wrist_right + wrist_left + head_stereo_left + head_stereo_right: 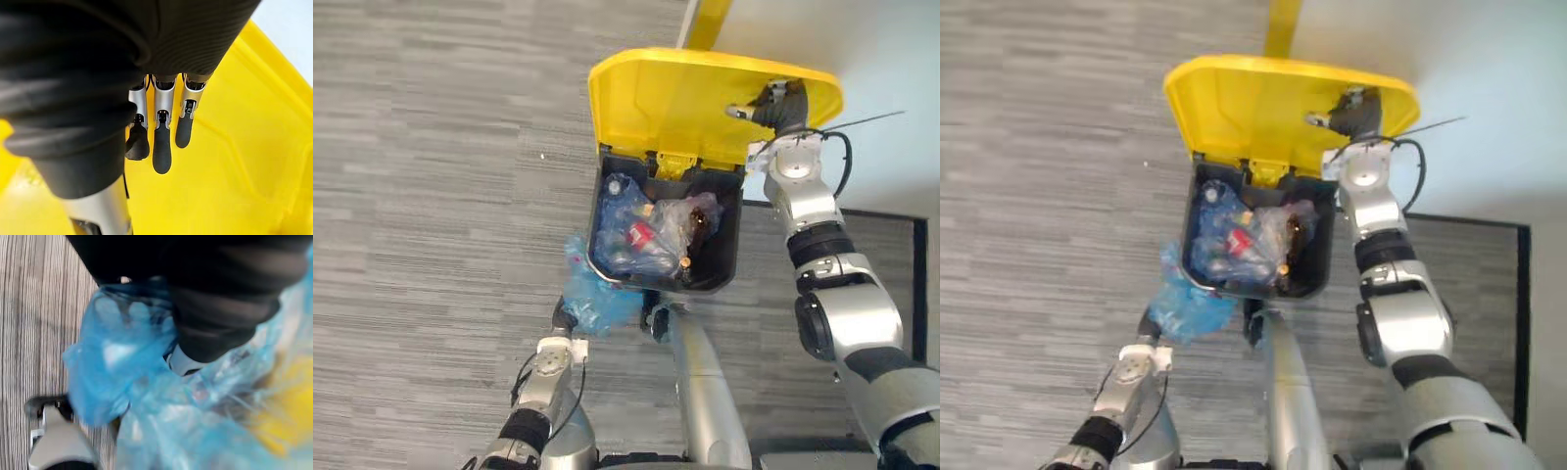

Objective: Gather rubbish on tea table into small bin, then transfer packed bag to large trash can.

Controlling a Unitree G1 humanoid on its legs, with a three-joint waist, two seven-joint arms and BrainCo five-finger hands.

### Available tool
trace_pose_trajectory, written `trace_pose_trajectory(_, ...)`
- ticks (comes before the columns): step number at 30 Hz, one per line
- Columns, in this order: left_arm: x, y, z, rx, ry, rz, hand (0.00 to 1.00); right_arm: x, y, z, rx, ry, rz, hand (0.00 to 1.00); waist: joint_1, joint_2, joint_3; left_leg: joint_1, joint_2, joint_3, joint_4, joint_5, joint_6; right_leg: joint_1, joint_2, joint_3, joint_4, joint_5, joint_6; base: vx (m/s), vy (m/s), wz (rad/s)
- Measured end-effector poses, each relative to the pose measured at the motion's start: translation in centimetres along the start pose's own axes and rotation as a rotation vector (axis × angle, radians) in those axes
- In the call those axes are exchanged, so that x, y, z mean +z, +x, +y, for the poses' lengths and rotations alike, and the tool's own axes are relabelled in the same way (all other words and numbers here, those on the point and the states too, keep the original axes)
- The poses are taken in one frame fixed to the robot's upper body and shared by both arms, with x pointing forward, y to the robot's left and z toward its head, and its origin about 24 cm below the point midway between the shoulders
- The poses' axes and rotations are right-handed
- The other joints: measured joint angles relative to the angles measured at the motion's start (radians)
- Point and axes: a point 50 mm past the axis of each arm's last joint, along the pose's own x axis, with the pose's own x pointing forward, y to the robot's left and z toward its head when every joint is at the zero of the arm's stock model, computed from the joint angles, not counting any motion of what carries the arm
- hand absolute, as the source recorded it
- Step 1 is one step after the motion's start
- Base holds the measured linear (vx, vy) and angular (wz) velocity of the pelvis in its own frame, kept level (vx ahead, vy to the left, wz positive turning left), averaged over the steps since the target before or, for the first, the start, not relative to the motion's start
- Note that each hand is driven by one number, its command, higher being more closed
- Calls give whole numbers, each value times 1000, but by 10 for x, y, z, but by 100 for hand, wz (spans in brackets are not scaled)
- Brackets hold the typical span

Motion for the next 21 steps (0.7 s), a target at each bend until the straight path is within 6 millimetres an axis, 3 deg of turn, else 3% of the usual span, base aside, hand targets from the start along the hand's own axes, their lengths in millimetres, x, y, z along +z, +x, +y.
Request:
trace_pose_trajectory(3,16,1,-2,-23,-19,-70,100,0,0,-1,1,15,8,0,-19,8,0,-1,-18,-6,2,12,1,37,-17,1,-52,25,0,-60,110,10)
trace_pose_trajectory(11,42,0,-3,-56,-61,-177,100,0,2,-9,-14,-3,10,0,-20,32,-9,-36,-43,-20,0,44,0,61,-32,2,-149,96,10,-48,75,5)
trace_pose_trajectory(19,113,-18,-29,-243,-203,-485,100,-5,1,-8,10,-35,33,0,-24,55,-22,-26,-61,-32,-26,71,1,103,-49,-3,-212,132,19,-27,33,6)
trace_pose_trajectory(21,123,-23,-34,-281,-206,-527,100,-12,-1,-7,25,-55,53,0,-24,59,-24,-16,-62,-33,-27,72,1,118,-49,-3,-219,135,19,-17,14,1)
